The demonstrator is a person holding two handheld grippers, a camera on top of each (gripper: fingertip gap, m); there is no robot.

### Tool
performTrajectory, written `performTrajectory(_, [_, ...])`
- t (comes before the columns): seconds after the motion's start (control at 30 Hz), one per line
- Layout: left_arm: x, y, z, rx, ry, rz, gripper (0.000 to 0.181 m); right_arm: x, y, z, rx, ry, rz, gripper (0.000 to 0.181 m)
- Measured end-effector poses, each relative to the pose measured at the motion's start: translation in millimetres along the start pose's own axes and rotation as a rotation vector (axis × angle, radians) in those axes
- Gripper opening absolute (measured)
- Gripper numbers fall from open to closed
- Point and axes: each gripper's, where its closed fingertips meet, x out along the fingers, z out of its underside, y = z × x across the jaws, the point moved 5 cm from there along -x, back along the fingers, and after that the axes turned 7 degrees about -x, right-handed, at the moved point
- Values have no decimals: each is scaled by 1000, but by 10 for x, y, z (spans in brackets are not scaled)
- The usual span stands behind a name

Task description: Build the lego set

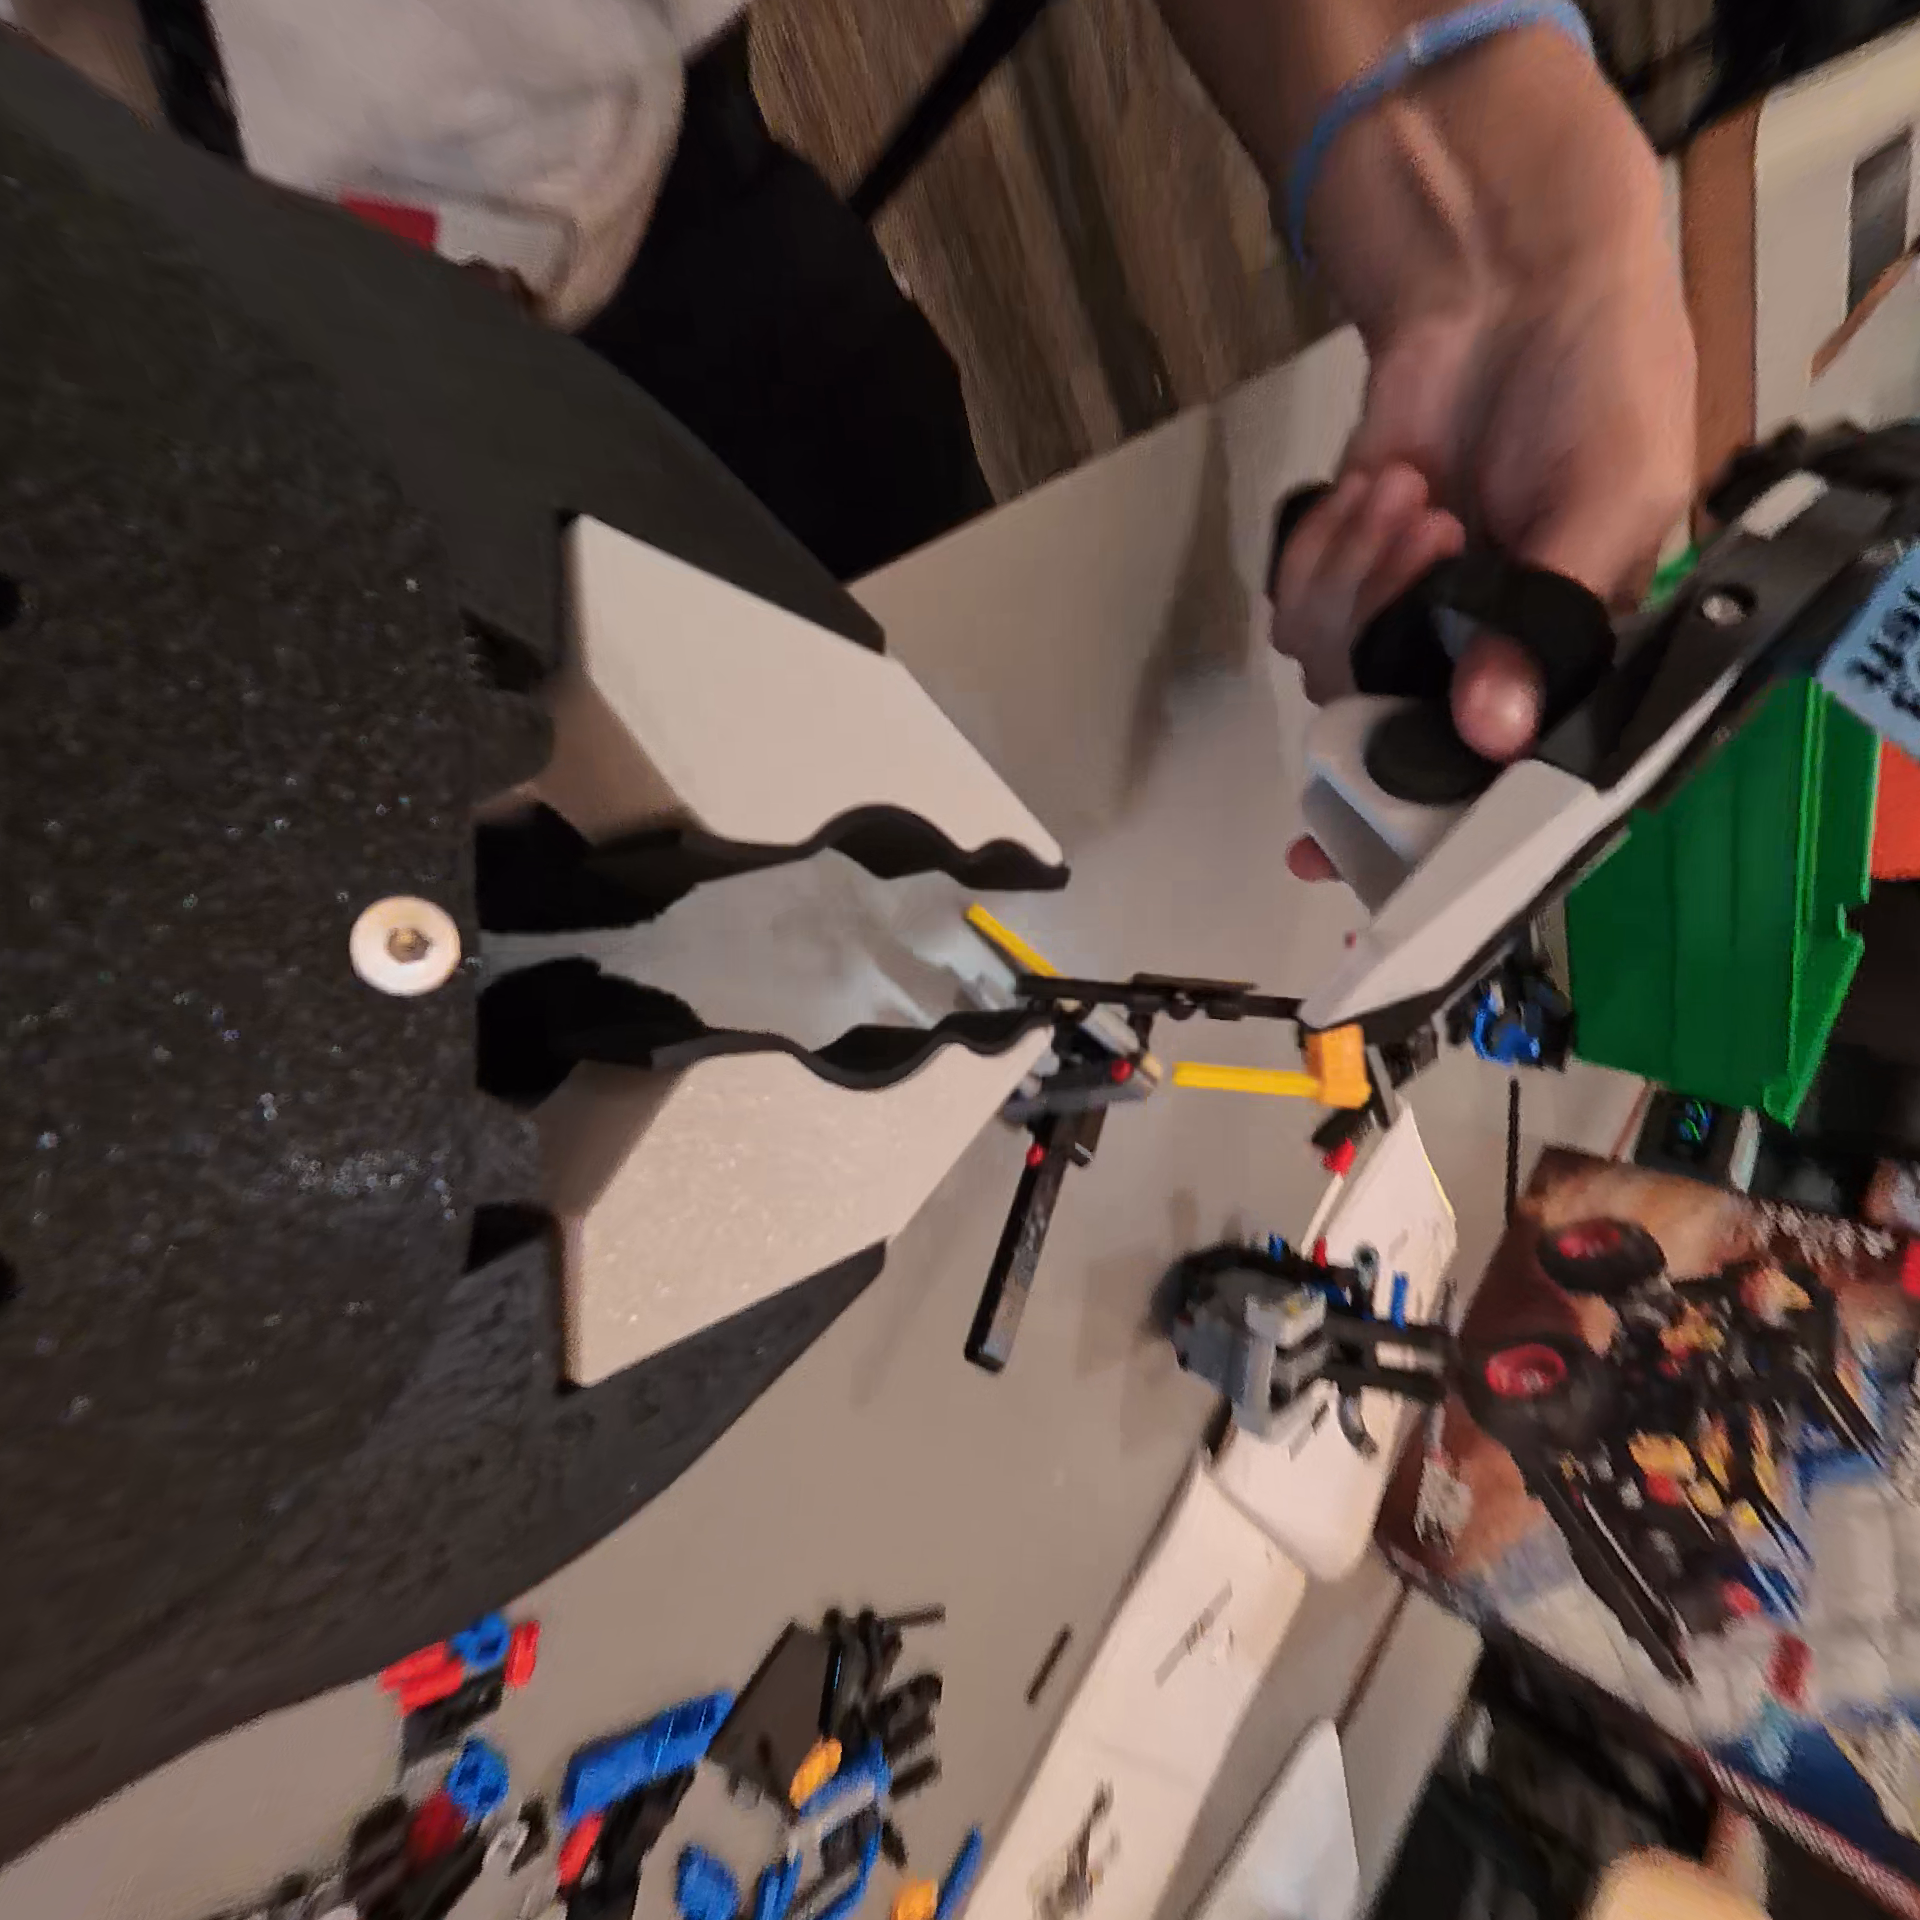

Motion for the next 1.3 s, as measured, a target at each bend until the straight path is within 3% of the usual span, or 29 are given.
performTrajectory(0.13, [-119,-270,-69,-49,-195,35,7,-32,91,-20,130,0,-163,43])
performTrajectory(0.23, [-81,-422,-126,-129,-323,144,7,71,111,-63,161,-7,-174,52])
performTrajectory(0.43, [55,-496,-146,-110,-543,330,8,204,326,-38,-76,-50,-21,27])
performTrajectory(0.73, [26,-566,-158,-133,-449,402,7,453,439,34,-381,-137,-499,31])
performTrajectory(0.87, [35,-593,-117,-151,-411,383,7,506,475,34,-491,-140,-626,24])
performTrajectory(1.07, [65,-615,-47,-148,-432,371,7,511,544,36,-444,-95,-708,24])
performTrajectory(1.3, [143,-569,-31,-152,-422,366,7,531,514,39,-472,-42,-638,22])
